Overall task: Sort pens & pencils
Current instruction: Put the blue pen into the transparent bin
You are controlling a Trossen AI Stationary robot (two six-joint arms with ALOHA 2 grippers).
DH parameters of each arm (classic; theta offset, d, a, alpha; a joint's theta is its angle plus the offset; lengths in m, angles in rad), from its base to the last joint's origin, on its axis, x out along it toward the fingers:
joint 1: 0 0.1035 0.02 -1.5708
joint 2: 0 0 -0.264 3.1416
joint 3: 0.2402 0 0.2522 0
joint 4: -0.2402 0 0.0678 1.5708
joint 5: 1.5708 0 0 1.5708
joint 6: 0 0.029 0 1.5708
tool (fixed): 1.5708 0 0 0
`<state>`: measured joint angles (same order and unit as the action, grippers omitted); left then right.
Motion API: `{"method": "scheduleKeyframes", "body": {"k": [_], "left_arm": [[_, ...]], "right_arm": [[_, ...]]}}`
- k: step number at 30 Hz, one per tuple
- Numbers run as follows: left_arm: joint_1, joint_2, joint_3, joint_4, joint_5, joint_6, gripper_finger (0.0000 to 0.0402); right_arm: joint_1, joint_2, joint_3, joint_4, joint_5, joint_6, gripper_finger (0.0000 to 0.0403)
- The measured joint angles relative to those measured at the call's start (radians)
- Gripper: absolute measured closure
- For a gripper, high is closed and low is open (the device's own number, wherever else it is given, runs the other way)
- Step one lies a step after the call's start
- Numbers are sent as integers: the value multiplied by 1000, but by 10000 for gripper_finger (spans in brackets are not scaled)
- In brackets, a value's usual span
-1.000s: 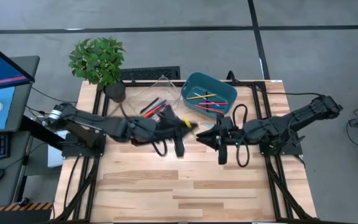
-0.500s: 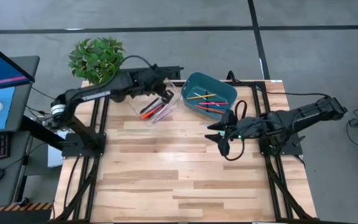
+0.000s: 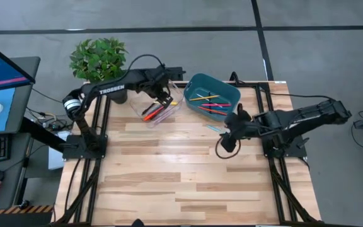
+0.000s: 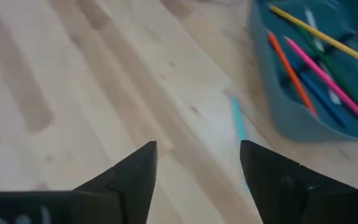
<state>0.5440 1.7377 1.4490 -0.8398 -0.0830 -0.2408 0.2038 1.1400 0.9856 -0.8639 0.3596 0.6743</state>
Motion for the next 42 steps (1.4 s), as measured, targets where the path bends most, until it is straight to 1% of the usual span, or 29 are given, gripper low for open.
{"method": "scheduleKeyframes", "body": {"k": [2, 4, 6, 9, 12, 14, 15, 17, 18, 19, 23, 26, 29, 33, 35, 39, 41, 42], "left_arm": [[-1, -8, 19, -31, 23, -38, 211], [-9, -32, 49, -65, 70, -74, 187], [-28, -70, 78, -65, 136, -96, 172], [-93, -135, 106, -54, 192, -139, 164], [-192, -210, 128, -9, 186, -171, 165], [-271, -260, 138, 26, 154, -200, 169], [-315, -280, 138, 42, 128, -215, 171], [-406, -315, 138, 91, 63, -243, 175], [-455, -331, 138, 109, 21, -258, 177], [-505, -343, 138, 124, -21, -271, 178], [-673, -360, 139, 191, -186, -319, 182], [-761, -360, 138, 226, -268, -328, 182], [-811, -360, 138, 232, -328, -344, 182], [-840, -360, 138, 233, -386, -362, 182], [-845, -360, 138, 229, -388, -382, 182], [-853, -359, 138, 221, -384, -403, 182], [-859, -359, 138, 222, -383, -408, 182], [-859, -359, 138, 221, -385, -410, 182]], "right_arm": [[-35, 26, 3, -51, -11, 0, 148], [-84, 70, -1, -130, -43, -16, 148], [-140, 130, -1, -145, -73, -71, 150], [-224, 223, -21, -118, -121, -201, 153], [-306, 303, -68, -43, -178, -305, 154], [-354, 347, -102, 5, -206, -351, 154], [-372, 356, -116, 23, -199, -368, 154], [-402, 370, -145, 72, -244, -399, 154], [-410, 381, -156, 83, -234, -413, 154], [-415, 387, -164, 85, -246, -420, 154], [-404, 397, -172, 94, -288, -421, 154], [-375, 395, -174, 84, -305, -416, 154], [-346, 376, -173, 84, -310, -405, 154], [-334, 375, -173, 80, -306, -406, 154], [-337, 393, -177, 90, -305, -411, 154], [-336, 435, -225, 149, -317, -420, 155], [-330, 451, -236, 156, -326, -420, 166], [-324, 457, -236, 156, -328, -421, 179]]}}
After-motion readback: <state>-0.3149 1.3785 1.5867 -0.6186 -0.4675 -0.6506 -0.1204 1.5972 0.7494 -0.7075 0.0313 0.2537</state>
